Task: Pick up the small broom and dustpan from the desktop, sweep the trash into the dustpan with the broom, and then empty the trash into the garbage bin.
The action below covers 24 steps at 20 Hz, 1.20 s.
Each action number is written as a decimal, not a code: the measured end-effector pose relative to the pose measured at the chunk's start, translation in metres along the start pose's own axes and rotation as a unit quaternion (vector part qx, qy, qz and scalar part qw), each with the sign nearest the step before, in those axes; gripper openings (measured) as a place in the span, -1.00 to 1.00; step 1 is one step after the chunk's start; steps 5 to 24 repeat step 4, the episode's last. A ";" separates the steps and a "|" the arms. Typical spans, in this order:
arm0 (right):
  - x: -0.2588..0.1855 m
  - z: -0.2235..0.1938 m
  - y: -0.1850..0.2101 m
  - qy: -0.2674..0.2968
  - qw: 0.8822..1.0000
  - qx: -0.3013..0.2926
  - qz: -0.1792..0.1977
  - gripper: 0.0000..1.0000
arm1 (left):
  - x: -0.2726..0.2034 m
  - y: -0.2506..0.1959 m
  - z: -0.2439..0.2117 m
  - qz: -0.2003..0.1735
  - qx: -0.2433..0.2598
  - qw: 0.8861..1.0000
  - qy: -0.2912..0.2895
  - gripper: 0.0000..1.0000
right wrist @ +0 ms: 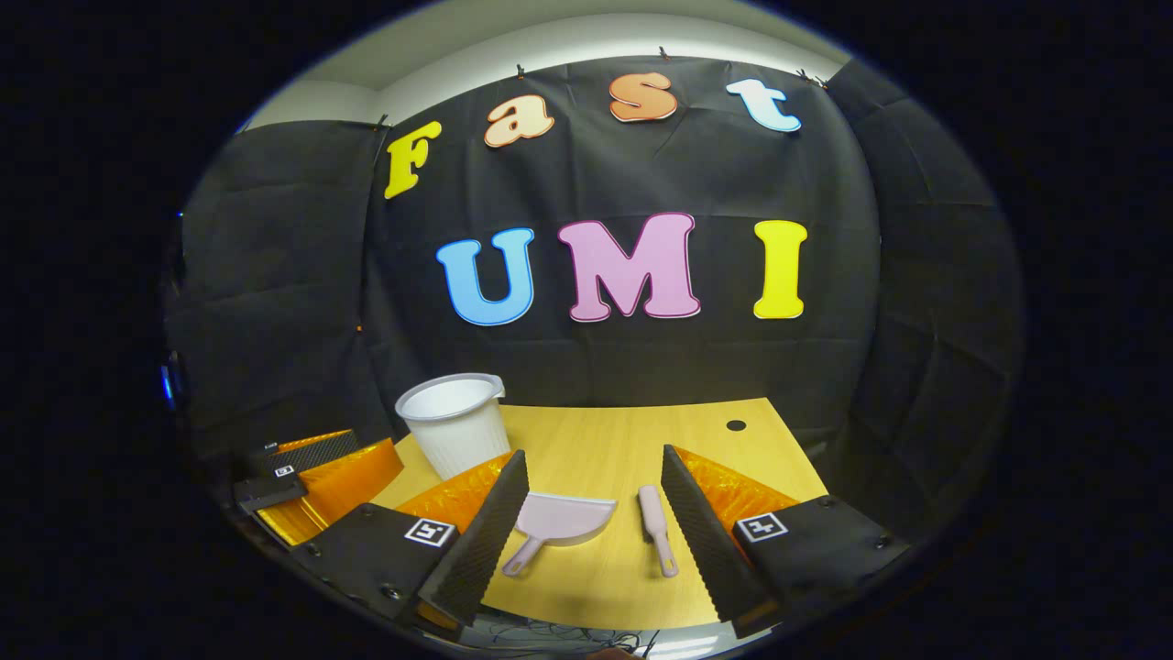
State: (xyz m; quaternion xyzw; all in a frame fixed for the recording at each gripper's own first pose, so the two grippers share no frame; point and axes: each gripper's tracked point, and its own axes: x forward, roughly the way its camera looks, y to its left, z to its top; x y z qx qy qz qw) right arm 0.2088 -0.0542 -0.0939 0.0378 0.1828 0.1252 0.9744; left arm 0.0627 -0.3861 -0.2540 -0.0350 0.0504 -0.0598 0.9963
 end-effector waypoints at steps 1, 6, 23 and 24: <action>-0.003 -0.003 -0.003 -0.003 1.000 -0.004 0.001 0.90 | -0.010 -0.005 0.008 0.003 0.009 1.000 -0.006 0.54; -0.003 -0.005 0.002 -0.019 1.000 -0.017 -0.004 0.90 | -0.020 -0.010 0.017 0.001 0.038 0.999 -0.029 0.53; -0.003 -0.005 0.002 -0.019 1.000 -0.017 -0.004 0.90 | -0.020 -0.010 0.017 0.001 0.038 0.999 -0.029 0.53; -0.003 -0.005 0.002 -0.019 1.000 -0.017 -0.004 0.90 | -0.020 -0.010 0.017 0.001 0.038 0.999 -0.029 0.53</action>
